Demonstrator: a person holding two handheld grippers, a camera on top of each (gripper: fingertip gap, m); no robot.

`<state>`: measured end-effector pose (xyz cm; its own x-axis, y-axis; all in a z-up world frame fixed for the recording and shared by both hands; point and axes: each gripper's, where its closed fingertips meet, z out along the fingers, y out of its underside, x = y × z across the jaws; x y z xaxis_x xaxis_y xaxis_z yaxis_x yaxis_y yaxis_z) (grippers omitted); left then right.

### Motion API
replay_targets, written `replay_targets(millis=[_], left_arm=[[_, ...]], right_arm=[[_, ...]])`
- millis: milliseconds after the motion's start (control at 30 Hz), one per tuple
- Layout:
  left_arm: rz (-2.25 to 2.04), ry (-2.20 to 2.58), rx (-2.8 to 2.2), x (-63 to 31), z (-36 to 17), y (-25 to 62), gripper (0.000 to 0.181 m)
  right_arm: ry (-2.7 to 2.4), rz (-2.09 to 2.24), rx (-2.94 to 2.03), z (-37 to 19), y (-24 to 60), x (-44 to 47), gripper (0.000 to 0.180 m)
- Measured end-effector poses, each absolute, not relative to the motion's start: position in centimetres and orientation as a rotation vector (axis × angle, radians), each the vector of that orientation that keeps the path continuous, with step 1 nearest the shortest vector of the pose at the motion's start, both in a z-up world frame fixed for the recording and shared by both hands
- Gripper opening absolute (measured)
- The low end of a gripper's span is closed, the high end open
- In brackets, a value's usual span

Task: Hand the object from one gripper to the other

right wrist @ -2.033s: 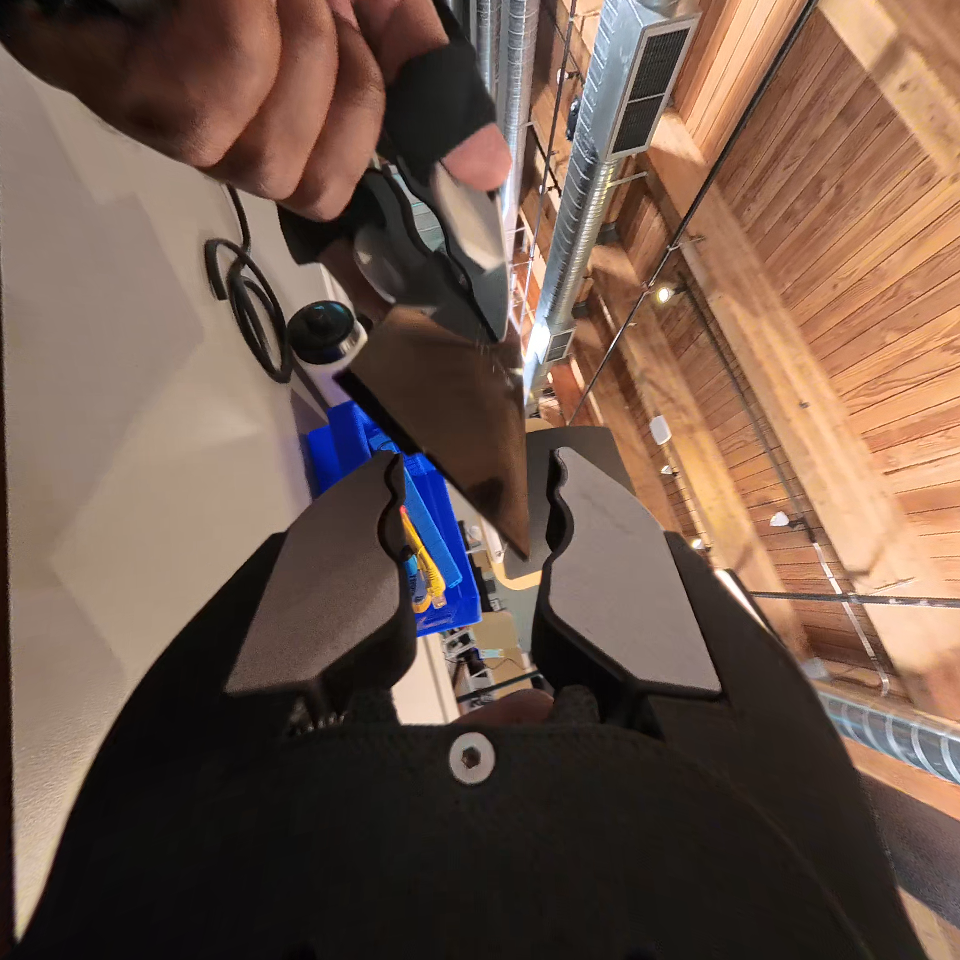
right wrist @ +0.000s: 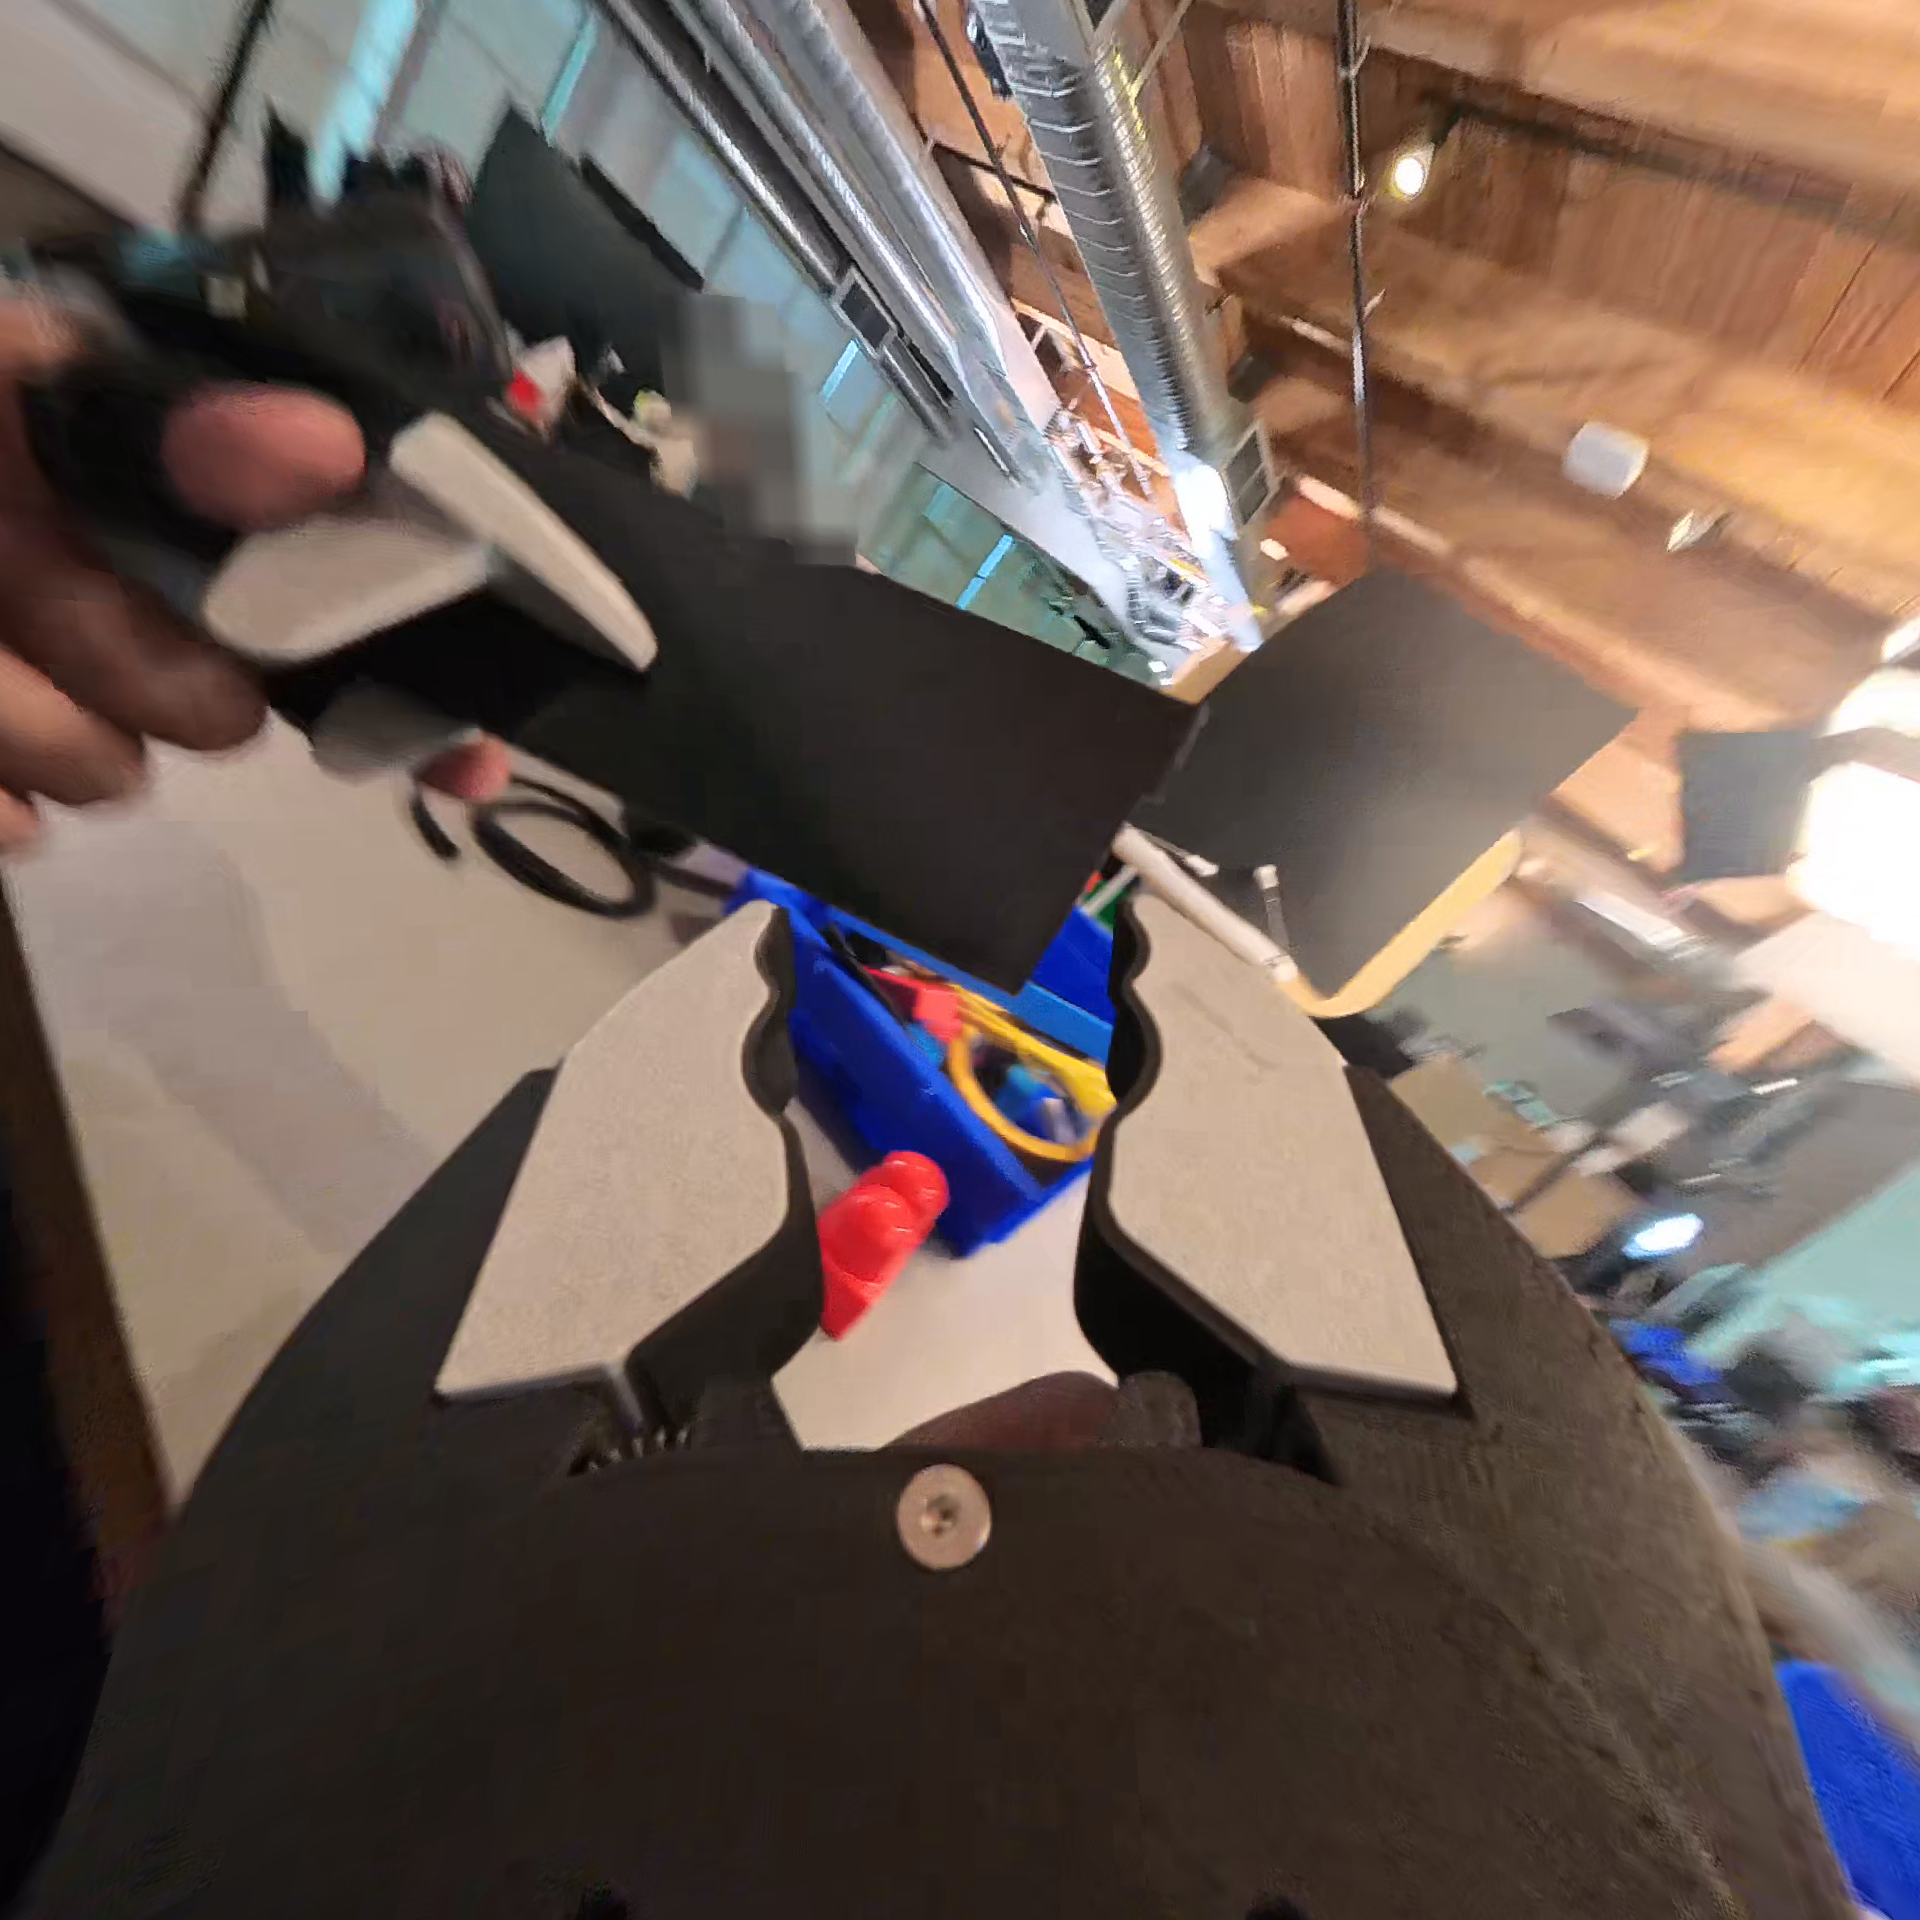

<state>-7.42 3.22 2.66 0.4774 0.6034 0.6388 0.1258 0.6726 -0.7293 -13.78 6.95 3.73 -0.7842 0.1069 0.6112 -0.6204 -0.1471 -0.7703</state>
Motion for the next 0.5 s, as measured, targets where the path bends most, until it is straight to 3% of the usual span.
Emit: replay_targets(millis=[133, 267, 367, 433, 500], left_arm=[[0.287, -1.139, -0.728, -8.1, 2.3, 3.4, 0.004], [0.186, -1.185, -0.653, -8.8, 1.7, 4.5, 0.005], [0.083, -1.179, -0.633, -9.2, 1.6, 6.1, 0.004], [0.059, -1.188, -0.637, -9.5, 1.3, 6.8, 0.003], [0.059, -1.144, -0.672, -9.6, 1.7, 7.5, 0.019]], right_arm=[[-1.407, 1.646, 0.647, 2.7, 5.9, -13.6, 0.062], [-1.204, 1.424, 0.656, 2.3, 5.3, -13.1, 0.056], [-1.114, 1.312, 0.610, 2.2, 5.2, -13.5, 0.043], [-1.080, 1.320, 0.561, 2.8, 5.6, -13.7, 0.013], [-1.152, 1.321, 0.544, 2.6, 5.6, -14.5, 0.006]])
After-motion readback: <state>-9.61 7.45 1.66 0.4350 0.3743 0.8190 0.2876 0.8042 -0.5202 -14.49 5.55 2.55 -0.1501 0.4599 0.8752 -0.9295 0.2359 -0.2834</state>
